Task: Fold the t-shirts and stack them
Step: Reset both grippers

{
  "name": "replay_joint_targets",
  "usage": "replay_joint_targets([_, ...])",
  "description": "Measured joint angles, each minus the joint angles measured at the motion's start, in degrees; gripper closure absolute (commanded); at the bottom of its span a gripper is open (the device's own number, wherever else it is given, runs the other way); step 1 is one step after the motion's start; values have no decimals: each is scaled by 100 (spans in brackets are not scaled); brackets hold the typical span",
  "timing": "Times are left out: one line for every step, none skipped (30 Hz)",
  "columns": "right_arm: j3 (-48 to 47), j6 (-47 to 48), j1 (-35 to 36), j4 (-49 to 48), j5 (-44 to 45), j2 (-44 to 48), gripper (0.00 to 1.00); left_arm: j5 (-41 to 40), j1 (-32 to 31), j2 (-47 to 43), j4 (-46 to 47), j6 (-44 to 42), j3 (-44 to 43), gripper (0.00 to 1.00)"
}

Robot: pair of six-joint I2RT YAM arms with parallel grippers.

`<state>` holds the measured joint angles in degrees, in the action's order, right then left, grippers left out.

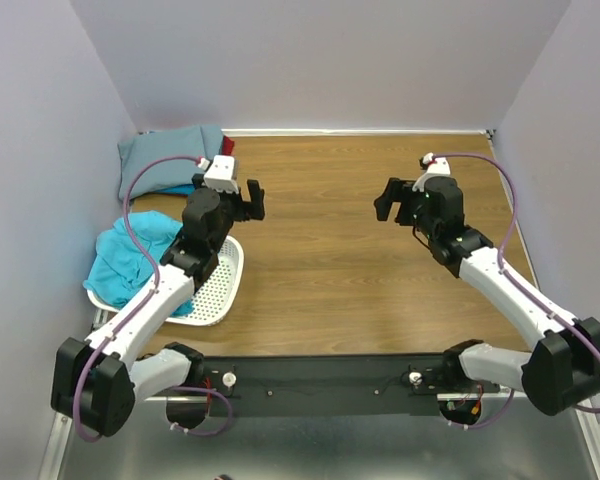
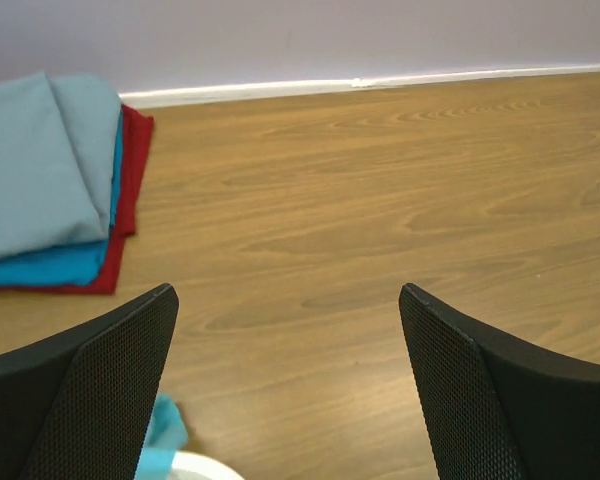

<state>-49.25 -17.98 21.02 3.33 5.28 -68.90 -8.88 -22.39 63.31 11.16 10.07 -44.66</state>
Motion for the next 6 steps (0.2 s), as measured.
replay_joint_targets([70, 15, 0, 2, 160, 90, 1, -61, -63, -136, 35, 61, 188, 2])
replay_joint_targets([155, 44, 0, 0, 372, 181, 1, -92, -83, -212, 33, 96, 271, 2])
replay_joint_targets([201, 55, 0, -2, 485, 225, 1, -138, -98, -321, 35, 138, 365, 2])
replay_joint_targets([249, 66, 0, 0, 623, 256, 1, -170, -98, -391, 66, 164, 417, 2])
replay_joint_targets([289, 74, 0, 2, 741, 271, 1, -214, -98, -468, 94, 184, 461, 2])
replay_joint_targets([328, 92, 0, 2, 863, 278, 1, -243, -98, -501, 114, 199, 474, 2])
